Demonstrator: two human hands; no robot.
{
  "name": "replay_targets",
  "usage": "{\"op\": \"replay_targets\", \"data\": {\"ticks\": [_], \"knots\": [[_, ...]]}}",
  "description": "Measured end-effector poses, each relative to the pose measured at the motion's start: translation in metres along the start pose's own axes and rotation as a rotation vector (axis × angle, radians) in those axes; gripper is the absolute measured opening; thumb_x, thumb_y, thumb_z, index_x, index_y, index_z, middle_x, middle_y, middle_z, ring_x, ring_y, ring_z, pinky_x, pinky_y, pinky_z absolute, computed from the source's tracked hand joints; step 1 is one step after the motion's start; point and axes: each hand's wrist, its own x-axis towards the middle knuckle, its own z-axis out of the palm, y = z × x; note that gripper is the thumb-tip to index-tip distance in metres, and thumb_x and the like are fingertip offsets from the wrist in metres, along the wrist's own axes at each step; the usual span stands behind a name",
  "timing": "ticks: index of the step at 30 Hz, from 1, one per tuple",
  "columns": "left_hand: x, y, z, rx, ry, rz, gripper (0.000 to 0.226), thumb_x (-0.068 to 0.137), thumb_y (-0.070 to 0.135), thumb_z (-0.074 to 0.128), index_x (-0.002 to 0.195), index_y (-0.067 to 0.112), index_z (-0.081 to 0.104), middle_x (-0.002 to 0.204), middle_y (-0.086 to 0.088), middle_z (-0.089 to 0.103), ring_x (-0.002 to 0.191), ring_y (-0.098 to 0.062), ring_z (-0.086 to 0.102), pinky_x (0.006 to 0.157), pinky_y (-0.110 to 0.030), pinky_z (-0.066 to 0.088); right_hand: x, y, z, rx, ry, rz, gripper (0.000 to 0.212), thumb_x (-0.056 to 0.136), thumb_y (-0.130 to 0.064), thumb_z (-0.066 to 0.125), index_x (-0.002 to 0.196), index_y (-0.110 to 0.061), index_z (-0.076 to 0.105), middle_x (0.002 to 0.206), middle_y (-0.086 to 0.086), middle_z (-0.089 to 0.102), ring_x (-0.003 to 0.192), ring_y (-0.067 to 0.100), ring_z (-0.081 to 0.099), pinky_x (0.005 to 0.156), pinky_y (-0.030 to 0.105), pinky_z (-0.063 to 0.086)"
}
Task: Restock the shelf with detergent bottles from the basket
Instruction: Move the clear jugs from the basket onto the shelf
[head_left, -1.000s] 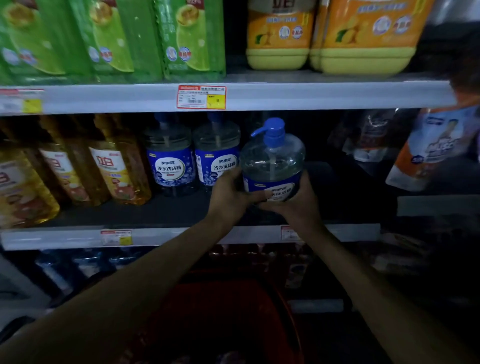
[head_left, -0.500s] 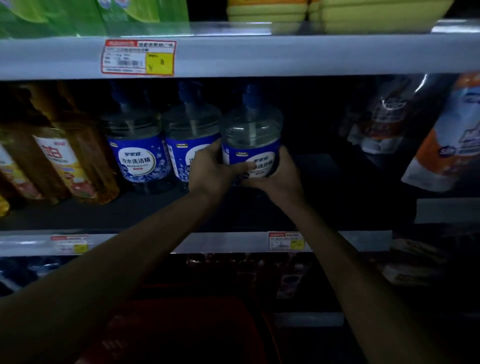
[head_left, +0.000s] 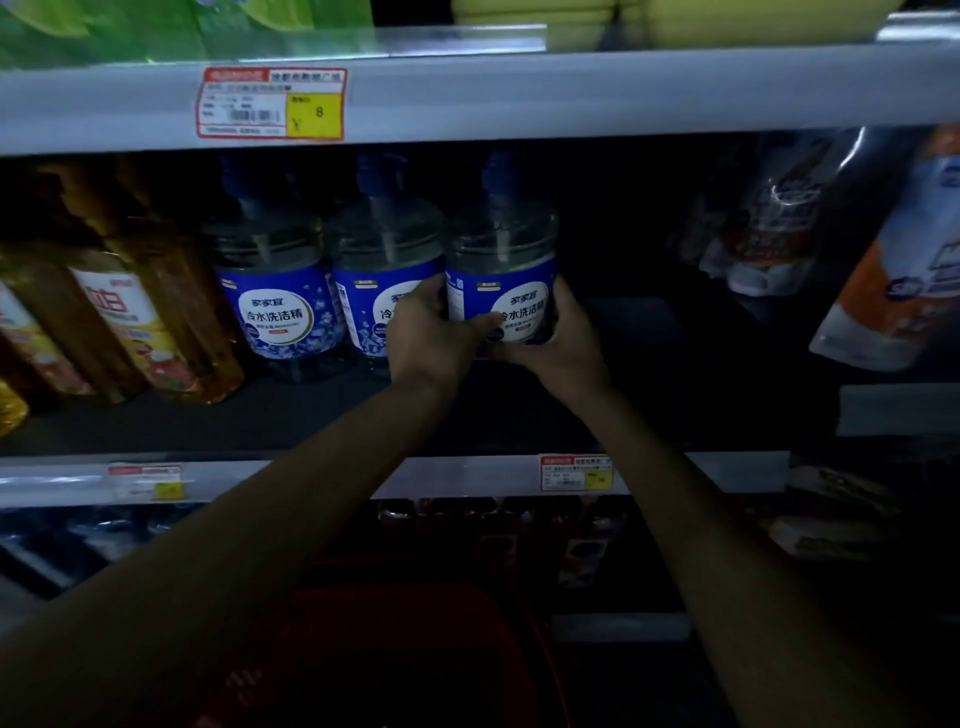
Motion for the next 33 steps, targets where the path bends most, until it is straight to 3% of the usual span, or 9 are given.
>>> {"op": "replay_targets", "data": {"ticks": [1,4,6,11,15,20,24,28,33], "knots": [[-0.002,0.000,-0.002,0.004,-0.018,-0.001,0.051,0.080,0.013,0.088,0.126,0.012,0.068,0.112,0.007,0.073,0.086,0.002,0.068,0.070,-0.009,0.056,-0.002,-0.001,0.001,-0.023,0.012,0.010,0.095,0.066,-0.025,0.094,0.145,-0.024,0.043,0.132,0.000,0.062,0.117,0.015,0.061,0.099,0.031,0.049],[-0.008,-0.005,-0.008,-0.014,-0.073,-0.031,0.053,0.077,0.008,0.088,0.126,0.010,0.069,0.119,-0.003,0.076,0.103,-0.013,0.073,0.089,-0.037,0.063,-0.009,-0.005,0.003,-0.093,0.032,0.071,0.097,0.068,-0.027,0.093,0.148,-0.026,0.039,0.133,-0.001,0.062,0.118,0.017,0.060,0.101,0.035,0.050],[-0.016,-0.007,-0.015,0.012,-0.118,-0.072,0.051,0.080,0.006,0.086,0.127,0.011,0.068,0.120,-0.004,0.076,0.109,-0.016,0.072,0.097,-0.044,0.060,-0.018,-0.009,0.004,-0.135,0.022,0.110,0.098,0.068,-0.028,0.092,0.150,-0.025,0.037,0.133,0.001,0.061,0.118,0.019,0.060,0.100,0.035,0.050],[-0.042,-0.005,-0.040,0.117,-0.252,-0.137,0.055,0.083,0.008,0.084,0.133,0.009,0.062,0.122,-0.004,0.070,0.117,-0.020,0.065,0.102,-0.033,0.052,-0.052,-0.033,-0.005,-0.153,-0.009,0.141,0.101,0.066,-0.024,0.093,0.150,-0.022,0.037,0.141,0.001,0.059,0.125,0.020,0.058,0.104,0.041,0.050],[-0.073,0.004,-0.072,0.330,-0.362,-0.015,0.059,0.087,0.019,0.082,0.142,0.016,0.059,0.135,-0.004,0.068,0.124,-0.023,0.063,0.100,-0.029,0.050,-0.082,-0.065,-0.020,-0.248,-0.066,0.149,0.104,0.069,-0.021,0.091,0.154,-0.025,0.032,0.149,-0.005,0.051,0.132,0.015,0.050,0.108,0.036,0.045],[-0.109,0.024,-0.124,0.583,-0.503,0.098,0.081,0.081,0.052,0.068,0.154,0.032,0.039,0.147,-0.002,0.056,0.127,-0.027,0.060,0.100,-0.043,0.055,-0.120,-0.112,-0.018,-0.372,-0.066,0.111,0.087,0.074,-0.030,0.087,0.148,-0.025,0.043,0.146,-0.001,0.055,0.133,0.023,0.050,0.106,0.040,0.046],[-0.135,0.043,-0.172,0.750,-0.544,0.162,0.083,0.089,0.050,0.070,0.158,0.030,0.030,0.154,-0.006,0.044,0.136,-0.031,0.050,0.102,-0.050,0.052,-0.155,-0.137,-0.004,-0.469,-0.156,0.073,0.100,0.061,-0.061,0.077,0.148,-0.032,0.038,0.144,0.004,0.052,0.128,0.022,0.055,0.104,0.043,0.050],[-0.157,0.058,-0.217,0.879,-0.576,0.209,0.080,0.092,0.052,0.069,0.157,0.025,0.032,0.157,-0.007,0.038,0.142,-0.032,0.043,0.108,-0.051,0.046,-0.195,-0.174,-0.008,-0.560,-0.251,0.014,0.095,0.072,-0.052,0.081,0.151,-0.036,0.031,0.149,0.005,0.040,0.135,0.021,0.044,0.110,0.045,0.045],[-0.176,0.069,-0.262,0.927,-0.497,0.277,0.069,0.094,0.053,0.065,0.152,0.026,0.040,0.156,-0.002,0.041,0.137,-0.024,0.046,0.105,-0.039,0.043,-0.243,-0.195,-0.026,-0.599,-0.231,0.006,0.098,0.081,-0.051,0.079,0.159,-0.030,0.023,0.153,-0.001,0.034,0.137,0.014,0.041,0.107,0.027,0.039]]}}
